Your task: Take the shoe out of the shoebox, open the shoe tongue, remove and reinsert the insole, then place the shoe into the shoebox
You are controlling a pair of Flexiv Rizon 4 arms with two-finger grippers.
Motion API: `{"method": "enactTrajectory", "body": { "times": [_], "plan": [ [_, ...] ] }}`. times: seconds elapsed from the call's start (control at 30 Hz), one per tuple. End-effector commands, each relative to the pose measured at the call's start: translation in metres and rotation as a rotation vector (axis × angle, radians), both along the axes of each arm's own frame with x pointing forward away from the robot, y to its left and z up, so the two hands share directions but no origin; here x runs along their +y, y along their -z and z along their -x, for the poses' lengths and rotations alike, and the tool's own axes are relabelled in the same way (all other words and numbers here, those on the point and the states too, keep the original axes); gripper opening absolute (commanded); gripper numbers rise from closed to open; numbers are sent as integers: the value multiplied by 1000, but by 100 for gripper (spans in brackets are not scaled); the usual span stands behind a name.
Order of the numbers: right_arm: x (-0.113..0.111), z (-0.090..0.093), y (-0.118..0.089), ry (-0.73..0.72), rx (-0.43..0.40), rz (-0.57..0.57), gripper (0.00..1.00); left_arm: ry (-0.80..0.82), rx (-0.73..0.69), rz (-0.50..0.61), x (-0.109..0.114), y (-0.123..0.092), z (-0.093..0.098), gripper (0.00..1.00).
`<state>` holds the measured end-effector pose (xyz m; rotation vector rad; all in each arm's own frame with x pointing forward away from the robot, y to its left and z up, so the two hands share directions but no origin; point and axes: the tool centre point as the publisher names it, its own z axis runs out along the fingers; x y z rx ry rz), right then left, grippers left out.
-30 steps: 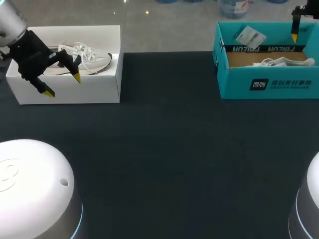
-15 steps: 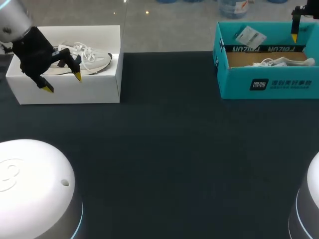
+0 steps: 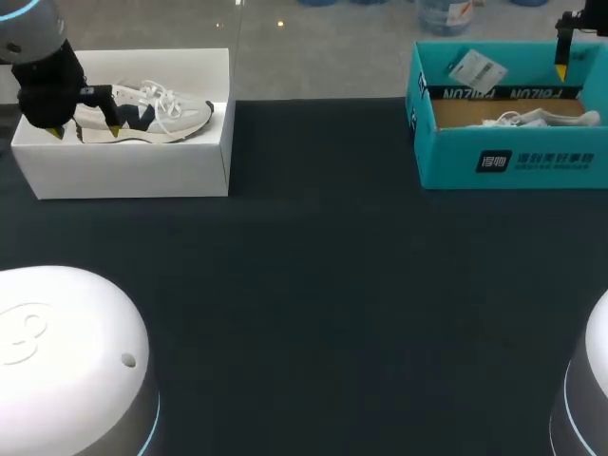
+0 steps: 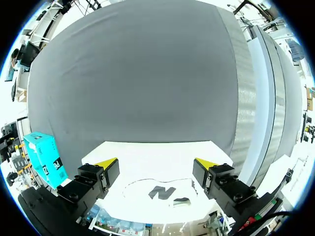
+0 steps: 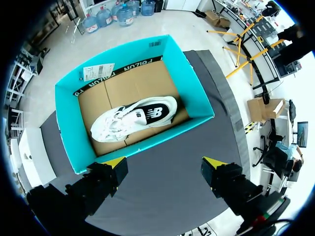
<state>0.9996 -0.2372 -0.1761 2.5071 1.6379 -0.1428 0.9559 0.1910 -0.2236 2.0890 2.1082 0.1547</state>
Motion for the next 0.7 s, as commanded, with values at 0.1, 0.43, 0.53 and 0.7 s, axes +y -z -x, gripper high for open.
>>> {"method": "enactTrajectory", "body": {
  "times": [0.1,0.43,0.53,0.7],
  "plan": [
    [0,0,0,0,-1,0,100,-43,179,35,20,10,-88,100],
    [0,0,0,0,-1,0,100,-8,226,-3,41,20,-171,100],
    [0,0,0,0,-1,0,100,-8,266,-17,51,28,-189,100],
    [0,0,0,0,-1,0,100,-48,289,-21,72,45,-214,100]
  ]
}}
